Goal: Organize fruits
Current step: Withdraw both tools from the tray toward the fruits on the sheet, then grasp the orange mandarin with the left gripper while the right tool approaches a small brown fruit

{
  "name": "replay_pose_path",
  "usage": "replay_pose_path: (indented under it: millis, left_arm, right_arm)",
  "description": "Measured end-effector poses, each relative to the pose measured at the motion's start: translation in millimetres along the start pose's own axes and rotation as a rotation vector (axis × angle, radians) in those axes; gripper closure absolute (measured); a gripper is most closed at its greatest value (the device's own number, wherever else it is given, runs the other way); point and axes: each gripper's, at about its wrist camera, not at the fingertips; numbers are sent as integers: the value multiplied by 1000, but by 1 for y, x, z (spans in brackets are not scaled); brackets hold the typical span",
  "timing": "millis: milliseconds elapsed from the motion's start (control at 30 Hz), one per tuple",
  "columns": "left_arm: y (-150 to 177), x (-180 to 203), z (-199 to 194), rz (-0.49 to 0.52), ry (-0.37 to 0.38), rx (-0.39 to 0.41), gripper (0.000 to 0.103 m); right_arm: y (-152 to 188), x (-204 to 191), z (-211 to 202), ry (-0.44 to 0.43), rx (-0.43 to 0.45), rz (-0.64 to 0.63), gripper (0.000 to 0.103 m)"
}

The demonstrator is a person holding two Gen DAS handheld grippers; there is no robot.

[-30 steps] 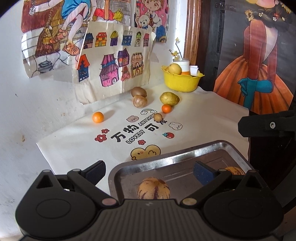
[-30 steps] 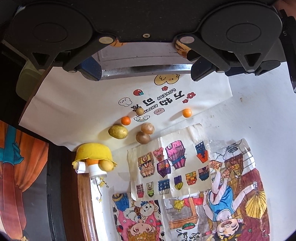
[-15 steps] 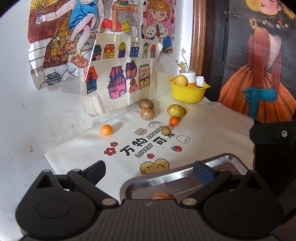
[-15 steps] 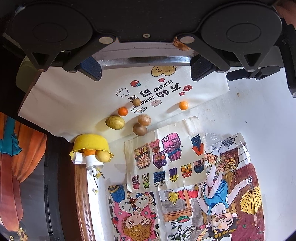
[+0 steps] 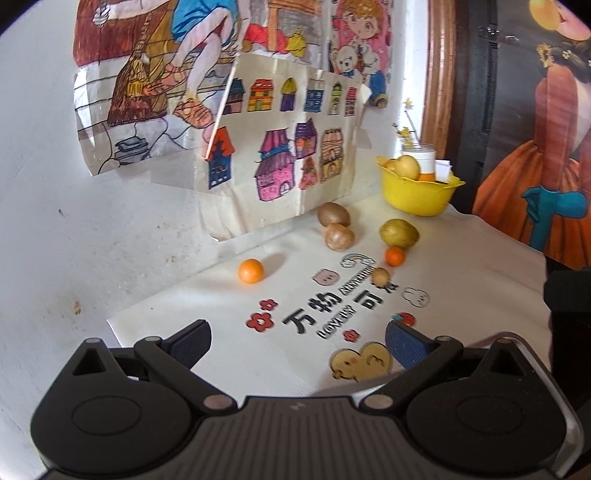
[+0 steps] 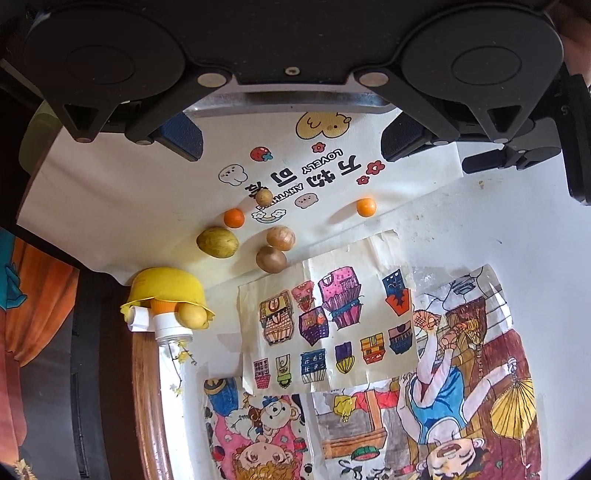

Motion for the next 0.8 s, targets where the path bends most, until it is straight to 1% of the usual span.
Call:
replay_pose_path:
  millis: [300,800]
  left_arm:
    - [-13,-20,40,-12,-36,-15,1]
    - [-24,-34,122,-9,-44,-78,1]
  right_arm:
    - [-13,-1,48,-14,-43,3,1]
    - [-37,8,129,-14,-121,1,1]
Point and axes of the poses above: each gripper's, at about its wrist camera, not at the fingertips, and z roughly the way its jaws point, x to its right, y to its underside, and after that the axes turned 4 degrees about -z, right-handed
